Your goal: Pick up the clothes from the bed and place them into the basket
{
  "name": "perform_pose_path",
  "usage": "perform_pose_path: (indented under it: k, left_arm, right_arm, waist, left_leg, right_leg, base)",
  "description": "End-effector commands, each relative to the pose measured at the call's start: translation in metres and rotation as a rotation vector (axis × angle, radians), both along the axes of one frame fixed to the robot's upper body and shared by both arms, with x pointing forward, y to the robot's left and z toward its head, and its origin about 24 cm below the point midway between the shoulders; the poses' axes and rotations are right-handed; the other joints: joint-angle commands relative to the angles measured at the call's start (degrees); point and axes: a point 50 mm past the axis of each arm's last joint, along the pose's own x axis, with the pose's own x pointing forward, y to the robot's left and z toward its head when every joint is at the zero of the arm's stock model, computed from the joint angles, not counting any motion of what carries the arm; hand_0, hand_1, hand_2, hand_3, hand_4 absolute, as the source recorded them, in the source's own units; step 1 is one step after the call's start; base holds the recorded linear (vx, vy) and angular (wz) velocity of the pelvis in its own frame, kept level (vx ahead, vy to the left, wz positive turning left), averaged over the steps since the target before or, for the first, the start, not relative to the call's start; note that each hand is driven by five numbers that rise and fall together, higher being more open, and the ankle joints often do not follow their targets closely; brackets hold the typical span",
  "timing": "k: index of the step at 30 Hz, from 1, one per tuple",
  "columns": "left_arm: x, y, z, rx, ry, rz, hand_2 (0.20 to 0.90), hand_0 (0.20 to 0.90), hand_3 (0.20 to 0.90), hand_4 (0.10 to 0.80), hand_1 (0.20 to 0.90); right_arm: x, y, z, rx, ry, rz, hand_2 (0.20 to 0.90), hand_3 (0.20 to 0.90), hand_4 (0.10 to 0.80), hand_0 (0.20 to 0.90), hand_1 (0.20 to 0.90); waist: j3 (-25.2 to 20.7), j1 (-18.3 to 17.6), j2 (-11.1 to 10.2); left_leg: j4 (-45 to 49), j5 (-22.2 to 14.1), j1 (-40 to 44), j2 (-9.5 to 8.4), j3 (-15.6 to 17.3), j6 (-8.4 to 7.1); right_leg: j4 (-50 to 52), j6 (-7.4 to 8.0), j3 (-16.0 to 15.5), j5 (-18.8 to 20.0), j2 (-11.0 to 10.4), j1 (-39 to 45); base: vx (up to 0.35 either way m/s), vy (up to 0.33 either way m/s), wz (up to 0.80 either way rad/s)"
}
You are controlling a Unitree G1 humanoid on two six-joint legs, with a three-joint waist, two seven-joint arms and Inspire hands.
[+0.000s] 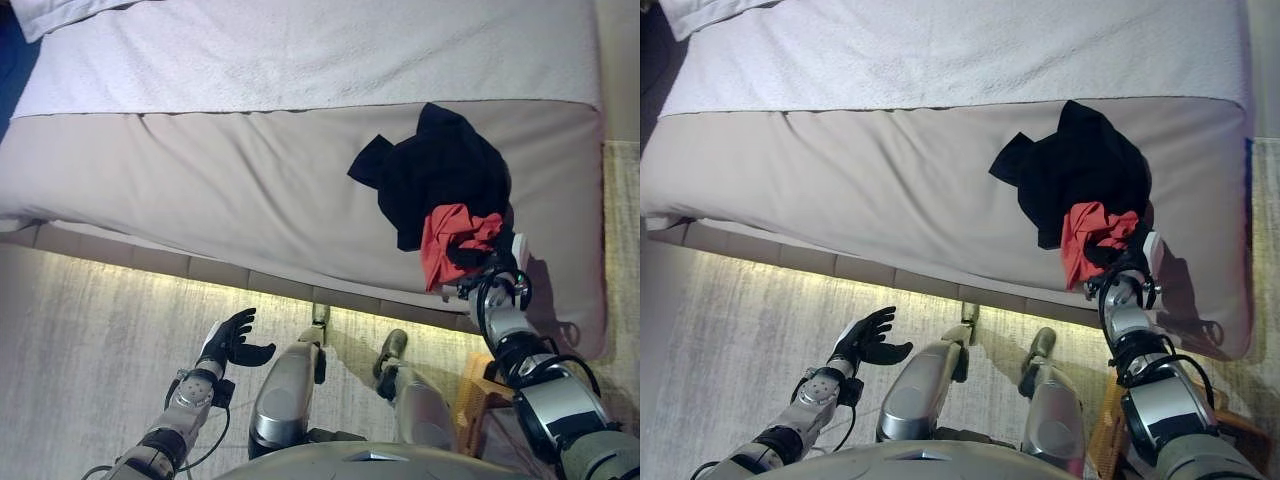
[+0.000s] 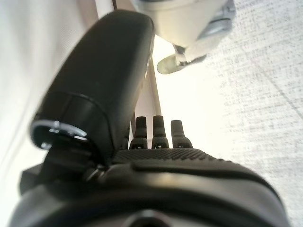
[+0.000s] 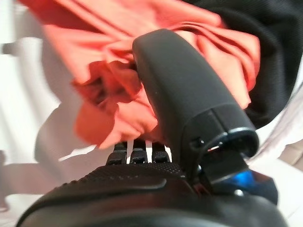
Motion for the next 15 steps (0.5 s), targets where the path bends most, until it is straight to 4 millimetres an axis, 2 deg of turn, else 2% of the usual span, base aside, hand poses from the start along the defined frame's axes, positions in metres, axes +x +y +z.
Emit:
perform_pose_path:
  k: [1, 5, 8, 13, 15]
  left_arm:
    - [-0.022, 0.012, -0.008, 0.003, 0.038, 0.075, 0.900, 0.900, 0.900, 0.800, 0.900]
    - [-0.031, 0.009, -0.013, 0.003, 0.057, 0.098, 0.900, 0.900, 0.900, 0.800, 0.900]
    - [-0.039, 0.002, -0.018, -0.002, 0.079, 0.113, 0.900, 0.900, 0.900, 0.800, 0.900]
    - [-0.040, 0.001, -0.019, -0.007, 0.078, 0.109, 0.900, 0.900, 0.900, 0.800, 0.900]
    - [-0.040, 0.001, -0.019, -0.010, 0.077, 0.107, 0.900, 0.900, 0.900, 0.800, 0.900]
  right_arm:
    - [0.006, -0.011, 0.025, -0.016, -0.207, -0.051, 0.900, 0.900, 0.800, 0.900, 0.900]
    - [0.001, -0.011, 0.046, -0.090, -0.413, -0.177, 0.900, 0.900, 0.800, 0.900, 0.900]
    - [-0.008, -0.009, 0.033, -0.040, -0.366, -0.165, 0.900, 0.900, 0.800, 0.900, 0.900]
    - [-0.016, -0.003, 0.011, 0.006, -0.262, -0.108, 0.900, 0.900, 0.800, 0.900, 0.900]
    - [-0.023, -0.001, -0.002, 0.142, -0.247, -0.177, 0.900, 0.900, 0.800, 0.900, 0.900]
  waist:
    - [-4.2, 0.8, -0.8]
    - [-4.8, 0.0, -0.9]
    - [-5.5, -0.9, -0.7]
    - [-5.8, -0.8, -0.8]
    - [-5.8, -0.9, -0.9]
  left_leg:
    - [0.5, -4.0, -0.3, 0.66, 0.2, -1.74]
    - [-0.2, -4.2, 0.7, 0.66, 0.4, -1.69]
    - [-0.2, -4.5, 1.2, 0.51, 0.9, -1.68]
    - [0.1, -4.6, 1.3, 0.23, 1.0, -1.38]
    - [0.3, -4.6, 1.3, 0.16, 1.0, -1.29]
  right_leg:
    - [-4.2, 1.68, 0.9, 3.8, -0.6, 2.3]
    - [-4.9, 1.89, 1.4, 4.2, -0.4, 2.8]
    - [-5.2, 2.02, 2.1, 4.3, -0.5, 2.9]
    - [-5.3, 1.94, 2.2, 4.5, -0.8, 3.0]
    - [-5.1, 1.84, 2.3, 4.4, -0.8, 3.0]
  base:
    - [-0.005, 0.001, -0.03]
    - [0.004, 0.023, -0.02]
    - [0.018, 0.075, -0.05]
    - [0.001, 0.019, 0.00]
    - [0.000, 0.000, 0.00]
